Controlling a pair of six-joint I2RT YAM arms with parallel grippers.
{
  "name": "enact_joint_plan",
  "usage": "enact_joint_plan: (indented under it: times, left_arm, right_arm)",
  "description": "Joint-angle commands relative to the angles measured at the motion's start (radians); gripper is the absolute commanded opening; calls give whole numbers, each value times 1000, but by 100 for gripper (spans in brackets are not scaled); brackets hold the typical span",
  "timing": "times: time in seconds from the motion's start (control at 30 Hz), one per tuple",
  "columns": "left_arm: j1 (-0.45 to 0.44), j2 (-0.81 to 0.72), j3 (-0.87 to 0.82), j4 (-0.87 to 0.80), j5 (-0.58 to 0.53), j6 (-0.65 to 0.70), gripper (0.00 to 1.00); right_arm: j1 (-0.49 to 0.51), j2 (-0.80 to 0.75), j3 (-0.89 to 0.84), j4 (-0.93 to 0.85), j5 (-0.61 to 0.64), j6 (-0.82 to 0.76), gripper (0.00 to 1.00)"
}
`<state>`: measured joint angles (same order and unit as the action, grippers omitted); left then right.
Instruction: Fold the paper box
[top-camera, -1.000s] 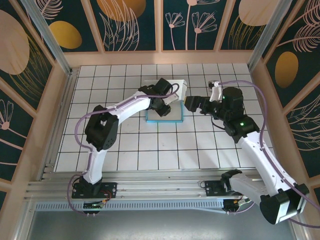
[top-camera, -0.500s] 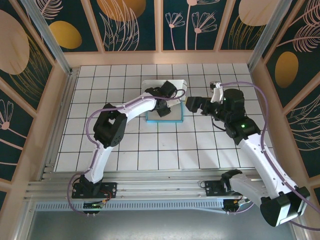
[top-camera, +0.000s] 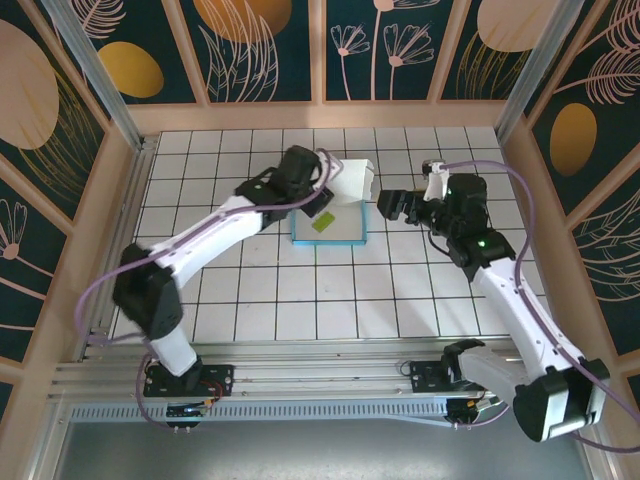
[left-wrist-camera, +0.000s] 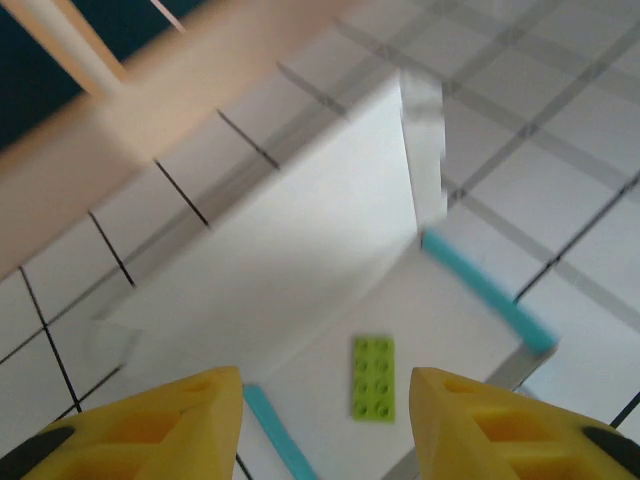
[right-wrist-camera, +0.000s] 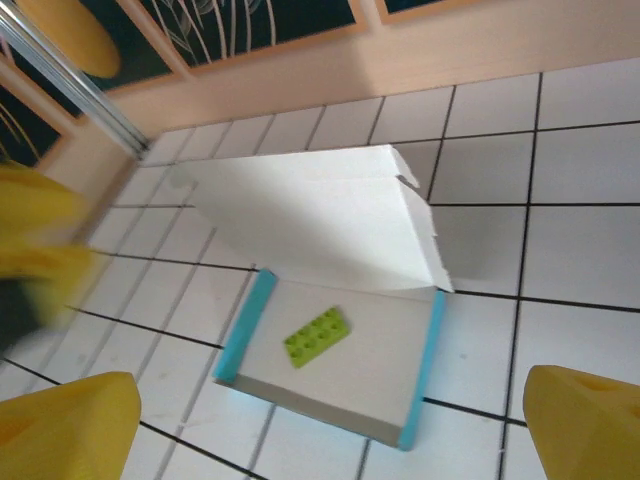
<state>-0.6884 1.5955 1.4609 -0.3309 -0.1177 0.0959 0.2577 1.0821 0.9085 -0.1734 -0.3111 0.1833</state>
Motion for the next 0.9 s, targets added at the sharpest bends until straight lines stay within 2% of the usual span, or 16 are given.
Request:
enact_joint_plan:
  times: [0.0,0.07,0.13,0.2,0.27,0.37,0.43,0.5,0.57,0.63,0.87]
  left_arm:
    - [82,-60,-56,58,56,-174,47]
    - [155,-84,-82,59,145,-223,51]
    - [243,-78,-100,63,285,-249,58]
    - [326,-43,-125,91,457,-261,61]
    - [375,3,-132,108,533,-260,63]
    - [413,55,-126,130,558,-248,66]
    - [423,74,-137,163,583,-208,79]
    - [423,111,-126,158,554,-172,88]
    - [423,177,-91,127,519,-143,91]
    - [423,225,-52,107,530,-121,93]
    - [424,310,16,86,591,-93,94]
  right_arm:
    - [-37,75,22,48,-46,-109,97]
    - [-55,137,59,39,-102,-138,95]
    - [-59,208,105,23,-137,-158,93]
    - [-62,292,165,2,-186,-173,92]
    - [-62,366,220,-8,-199,-174,92]
    - [-65,451,268,14,-193,-176,92]
    - [-70,498,295,20,-181,-187,92]
    - [-71,554,340,-2,-189,-210,92]
    - [-71,611,384,-21,-193,-223,92]
    - [-72,659,413,-22,-184,-225,90]
    - [-69,772,472,-11,-196,-209,65]
